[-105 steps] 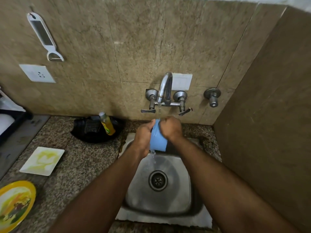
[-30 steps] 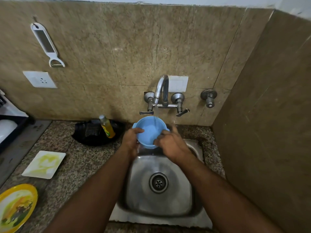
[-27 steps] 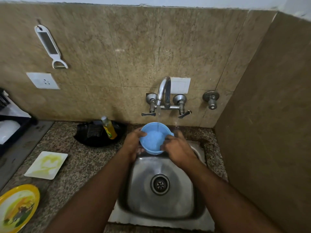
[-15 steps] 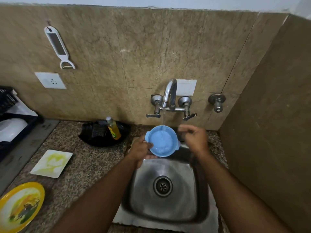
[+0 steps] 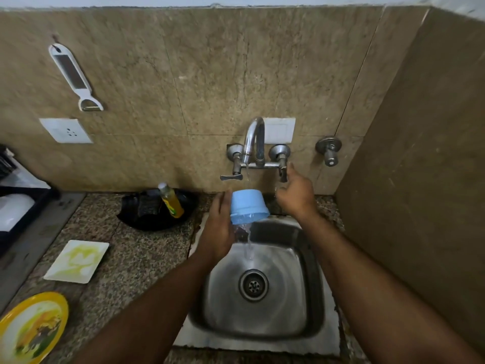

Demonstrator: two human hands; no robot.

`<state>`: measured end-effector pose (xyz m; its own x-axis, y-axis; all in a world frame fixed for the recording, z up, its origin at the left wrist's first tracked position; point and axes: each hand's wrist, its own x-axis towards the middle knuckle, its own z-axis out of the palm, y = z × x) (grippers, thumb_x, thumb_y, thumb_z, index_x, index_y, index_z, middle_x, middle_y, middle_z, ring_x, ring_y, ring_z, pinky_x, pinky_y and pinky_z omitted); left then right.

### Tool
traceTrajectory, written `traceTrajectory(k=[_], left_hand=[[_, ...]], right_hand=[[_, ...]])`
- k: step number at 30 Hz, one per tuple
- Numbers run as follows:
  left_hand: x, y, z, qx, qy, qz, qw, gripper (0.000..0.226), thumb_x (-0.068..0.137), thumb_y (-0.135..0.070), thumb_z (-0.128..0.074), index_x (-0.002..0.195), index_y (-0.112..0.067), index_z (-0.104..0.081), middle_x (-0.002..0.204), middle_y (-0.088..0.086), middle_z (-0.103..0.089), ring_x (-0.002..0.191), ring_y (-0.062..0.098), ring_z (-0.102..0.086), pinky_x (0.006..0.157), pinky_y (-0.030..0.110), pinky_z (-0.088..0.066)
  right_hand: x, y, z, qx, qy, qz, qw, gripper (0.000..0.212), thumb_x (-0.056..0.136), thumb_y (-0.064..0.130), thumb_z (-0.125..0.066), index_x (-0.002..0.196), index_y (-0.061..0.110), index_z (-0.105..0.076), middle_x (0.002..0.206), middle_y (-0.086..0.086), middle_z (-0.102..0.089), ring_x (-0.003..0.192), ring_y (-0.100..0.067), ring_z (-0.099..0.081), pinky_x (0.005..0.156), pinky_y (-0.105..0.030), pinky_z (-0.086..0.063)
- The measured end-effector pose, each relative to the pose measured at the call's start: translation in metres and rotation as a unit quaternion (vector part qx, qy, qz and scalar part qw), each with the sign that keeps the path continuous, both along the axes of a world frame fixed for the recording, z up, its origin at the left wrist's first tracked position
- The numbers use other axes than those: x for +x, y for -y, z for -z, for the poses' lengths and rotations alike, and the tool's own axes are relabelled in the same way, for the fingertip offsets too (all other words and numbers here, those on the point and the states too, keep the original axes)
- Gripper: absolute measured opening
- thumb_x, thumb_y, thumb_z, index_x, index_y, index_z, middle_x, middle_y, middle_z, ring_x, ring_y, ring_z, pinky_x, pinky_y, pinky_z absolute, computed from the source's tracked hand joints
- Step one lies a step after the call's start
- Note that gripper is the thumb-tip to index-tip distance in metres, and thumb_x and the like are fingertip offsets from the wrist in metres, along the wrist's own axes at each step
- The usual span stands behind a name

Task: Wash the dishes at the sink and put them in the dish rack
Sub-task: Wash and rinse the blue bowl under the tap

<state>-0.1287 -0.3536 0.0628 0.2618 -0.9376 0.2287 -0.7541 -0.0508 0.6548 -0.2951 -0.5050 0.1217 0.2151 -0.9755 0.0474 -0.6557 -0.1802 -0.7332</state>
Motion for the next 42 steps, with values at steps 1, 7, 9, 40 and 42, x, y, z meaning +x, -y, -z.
traceTrajectory(k=[1,7,9,40,42], left_hand=[[0.001,-0.003,0.005,-0.008,0.02,0.0,1.0,0.083,0.094,-0.044,-0.048,0.164,-0.012,-0.017,0.164,0.017,-0.022,0.144,0.027,-0.037,0.118,0.041,-0.037],[-0.007,-0.011,0.011,-0.029,0.088,-0.002,0.996,0.083,0.097,-0.026,-0.055,0.166,-0.02,-0.009,0.165,0.01,-0.018,0.144,0.032,-0.039,0.107,0.047,-0.049],[-0.008,-0.011,0.008,-0.035,0.091,-0.002,0.995,0.086,0.096,-0.015,-0.057,0.166,-0.02,-0.007,0.166,0.011,-0.017,0.145,0.033,-0.038,0.108,0.048,-0.05],[0.001,-0.021,-0.046,0.028,-0.365,0.025,0.93,0.089,0.096,0.003,-0.066,0.165,-0.016,-0.013,0.158,0.01,-0.047,0.142,0.021,-0.05,0.104,0.025,-0.052],[0.002,-0.023,-0.047,0.023,-0.362,0.029,0.932,0.091,0.092,0.007,-0.07,0.164,-0.012,-0.019,0.153,0.012,-0.053,0.138,0.022,-0.055,0.096,0.022,-0.055]], right_hand=[[-0.002,-0.001,0.0,-0.009,-0.033,-0.017,0.999,0.087,0.084,0.013,-0.066,0.161,0.017,-0.027,0.115,-0.011,-0.07,0.105,-0.029,-0.066,0.091,-0.032,-0.054],[-0.01,-0.008,0.002,0.043,-0.041,-0.053,0.997,0.11,0.082,0.014,-0.067,0.163,0.031,0.006,0.135,-0.013,-0.064,0.109,-0.031,-0.066,0.094,-0.042,-0.056],[-0.01,-0.015,0.01,0.076,-0.007,-0.05,0.996,0.113,0.082,0.015,-0.067,0.161,0.036,0.011,0.129,-0.011,-0.066,0.104,-0.029,-0.067,0.092,-0.042,-0.057],[-0.025,-0.049,0.002,0.243,0.343,-0.126,0.899,0.099,0.041,0.017,-0.099,0.133,0.017,-0.063,0.128,-0.003,-0.071,0.118,-0.025,-0.068,0.098,-0.047,-0.058],[-0.029,-0.05,-0.004,0.206,0.309,-0.155,0.915,0.107,0.037,0.02,-0.1,0.137,0.02,-0.061,0.134,0.001,-0.067,0.122,-0.021,-0.065,0.1,-0.045,-0.057]])
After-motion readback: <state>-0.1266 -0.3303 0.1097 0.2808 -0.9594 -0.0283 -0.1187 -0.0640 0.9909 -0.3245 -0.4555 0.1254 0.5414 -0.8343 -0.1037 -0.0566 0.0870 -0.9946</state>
